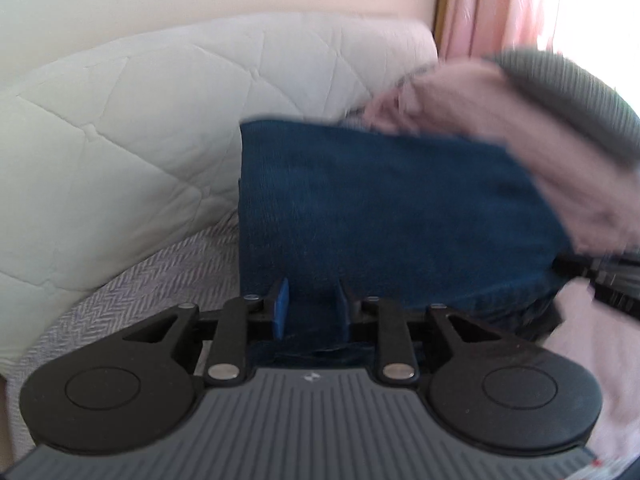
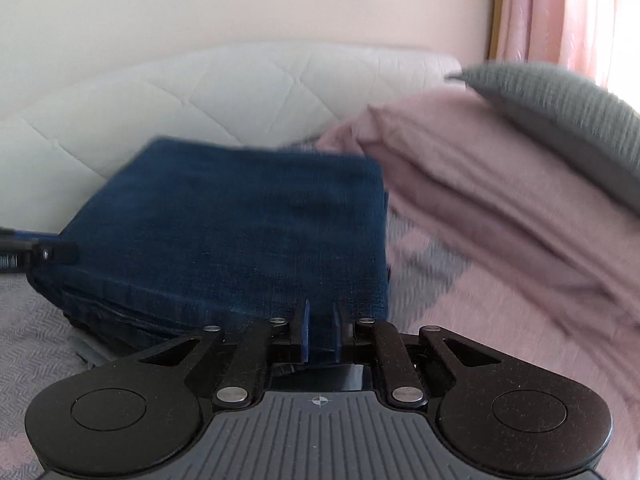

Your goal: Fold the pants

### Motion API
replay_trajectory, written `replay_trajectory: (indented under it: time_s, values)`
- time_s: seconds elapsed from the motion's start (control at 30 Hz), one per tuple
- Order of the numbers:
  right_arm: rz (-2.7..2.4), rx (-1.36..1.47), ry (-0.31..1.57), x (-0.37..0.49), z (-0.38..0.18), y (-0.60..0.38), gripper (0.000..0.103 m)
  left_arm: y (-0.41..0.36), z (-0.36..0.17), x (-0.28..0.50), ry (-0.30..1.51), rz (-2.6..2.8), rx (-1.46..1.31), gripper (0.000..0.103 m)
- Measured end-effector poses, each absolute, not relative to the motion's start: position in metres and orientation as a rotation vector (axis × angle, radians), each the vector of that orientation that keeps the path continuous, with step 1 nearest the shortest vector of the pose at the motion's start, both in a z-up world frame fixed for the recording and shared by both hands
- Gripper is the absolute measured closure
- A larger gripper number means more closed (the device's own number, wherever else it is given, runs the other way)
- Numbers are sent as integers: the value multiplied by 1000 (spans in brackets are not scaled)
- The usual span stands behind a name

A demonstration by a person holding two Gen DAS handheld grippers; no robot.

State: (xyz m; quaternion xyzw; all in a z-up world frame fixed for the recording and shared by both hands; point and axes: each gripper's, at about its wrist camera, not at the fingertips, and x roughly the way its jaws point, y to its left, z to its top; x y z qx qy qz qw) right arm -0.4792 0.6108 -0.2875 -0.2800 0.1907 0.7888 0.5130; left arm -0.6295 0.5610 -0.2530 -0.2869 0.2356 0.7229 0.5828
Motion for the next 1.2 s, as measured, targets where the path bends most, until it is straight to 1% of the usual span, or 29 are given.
replay_trajectory:
  time_s: [0.13,0.27,0.33,0.37,0.4,0.43,0.47,0.5,0.57,0.6,0.67,0.77,0.9,1.0,1.2]
  values:
    - [1895,-707,445,-481,-287,614,95,565,-252,-632,543,1700,-695,79]
    - [1876,-764,516,-481,-270,624,94,568,-237,-629,559,1714,-746,79]
    - [1871,-752,570,-475,-256,617,93,562,-225,-626,553,1723,-768,76]
    - [1869,-741,591,-473,-249,613,89,555,-218,-624,555,1728,-770,73]
    - [1868,-720,613,-468,-243,603,82,550,-211,-621,568,1735,-775,72]
    - [1865,-703,632,-464,-235,593,76,542,-201,-617,584,1745,-783,70]
    - [1864,-693,650,-460,-227,584,65,534,-192,-613,583,1746,-788,69]
    - [1866,-680,667,-456,-220,574,58,524,-181,-609,575,1745,-796,67]
    - [1869,-641,693,-447,-201,549,52,504,-162,-602,566,1747,-809,59]
    - [1870,-622,706,-442,-193,537,50,492,-151,-597,559,1746,-808,57]
    - [1873,-607,735,-434,-175,515,48,468,-131,-588,544,1748,-809,48]
    - [1909,-596,751,-423,-146,479,46,434,-101,-573,532,1730,-826,39]
    - [1932,-607,713,-415,-108,428,44,392,-65,-554,530,1724,-819,38]
    - [1933,-599,713,-408,-85,391,44,361,-41,-539,522,1726,-801,31]
    - [1930,-579,731,-389,-54,342,42,301,-8,-506,499,1716,-754,18]
